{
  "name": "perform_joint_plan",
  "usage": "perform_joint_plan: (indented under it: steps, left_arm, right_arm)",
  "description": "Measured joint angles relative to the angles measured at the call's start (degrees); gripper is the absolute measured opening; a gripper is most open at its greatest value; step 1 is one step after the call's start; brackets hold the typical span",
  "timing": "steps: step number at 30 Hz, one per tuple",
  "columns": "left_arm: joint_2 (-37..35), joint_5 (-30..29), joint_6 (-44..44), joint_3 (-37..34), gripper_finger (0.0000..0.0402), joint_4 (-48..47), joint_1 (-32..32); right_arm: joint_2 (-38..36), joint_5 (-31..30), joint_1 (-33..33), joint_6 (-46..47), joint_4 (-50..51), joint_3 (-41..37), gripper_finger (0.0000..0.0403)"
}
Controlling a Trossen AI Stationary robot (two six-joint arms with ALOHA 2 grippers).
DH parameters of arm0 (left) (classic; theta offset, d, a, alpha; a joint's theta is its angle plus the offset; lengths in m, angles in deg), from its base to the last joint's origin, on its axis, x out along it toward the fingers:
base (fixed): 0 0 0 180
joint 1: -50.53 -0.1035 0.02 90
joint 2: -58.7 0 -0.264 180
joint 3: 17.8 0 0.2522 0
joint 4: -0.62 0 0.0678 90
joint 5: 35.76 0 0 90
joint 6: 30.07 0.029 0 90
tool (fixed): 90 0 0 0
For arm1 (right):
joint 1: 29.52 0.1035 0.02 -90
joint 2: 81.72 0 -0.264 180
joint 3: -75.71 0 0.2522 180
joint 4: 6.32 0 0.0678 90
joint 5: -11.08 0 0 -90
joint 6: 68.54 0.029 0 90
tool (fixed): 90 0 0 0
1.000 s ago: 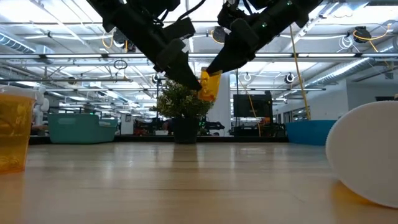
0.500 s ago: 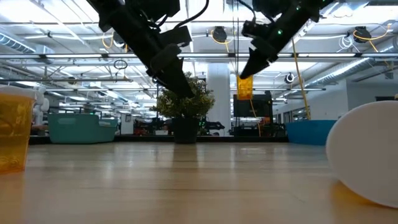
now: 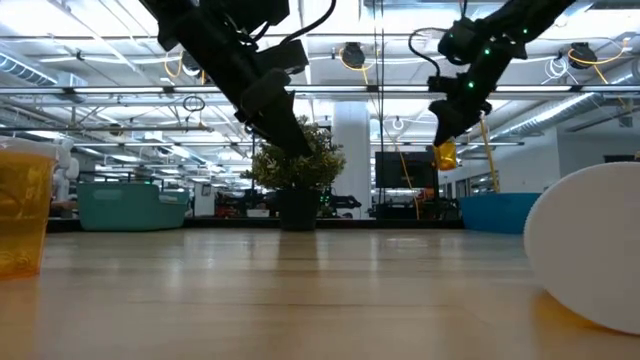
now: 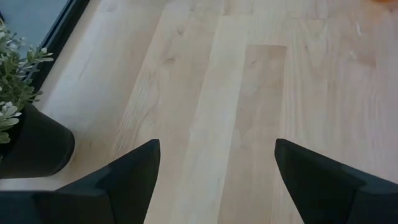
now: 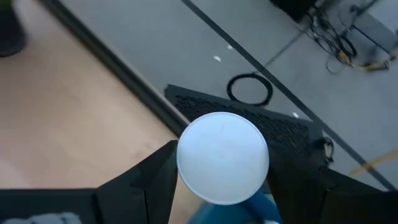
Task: Pick and place medicine bottles into bin by pill shape (circle, oval)
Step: Put the big orange pill bottle into the blue bin
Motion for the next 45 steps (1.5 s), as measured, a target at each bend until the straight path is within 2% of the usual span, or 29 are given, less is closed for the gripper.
perform_joint_plan:
  steps: [6,13,30,41,45]
  left_arm:
    - [0.0,0.1,0.0,0.0,0.0321,0.3,0.5]
    - [0.0,0.1,0.0,0.0,0.0321,0.6,0.5]
    - [0.0,0.1,0.3,0.0,0.0321,1.5,0.5]
    - [0.0,0.1,0.3,-0.1,0.0321,1.5,0.5]
    - [0.0,0.1,0.3,-0.1,0.0321,1.5,0.5]
  right_arm:
    - [0.0,0.1,-6.3,0.9,-0.2,-1.3,0.021]
    - [0.0,0.2,-9.3,2.7,-7.8,-9.2,0.021]
    - [0.0,0.2,-10.9,7.1,-23.1,-21.7,0.021]
    - [0.7,0.2,-11.3,9.2,-29.4,-26.4,0.021]
    - [2.0,1.9,-11.7,9.5,-30.2,-26.5,0.021]
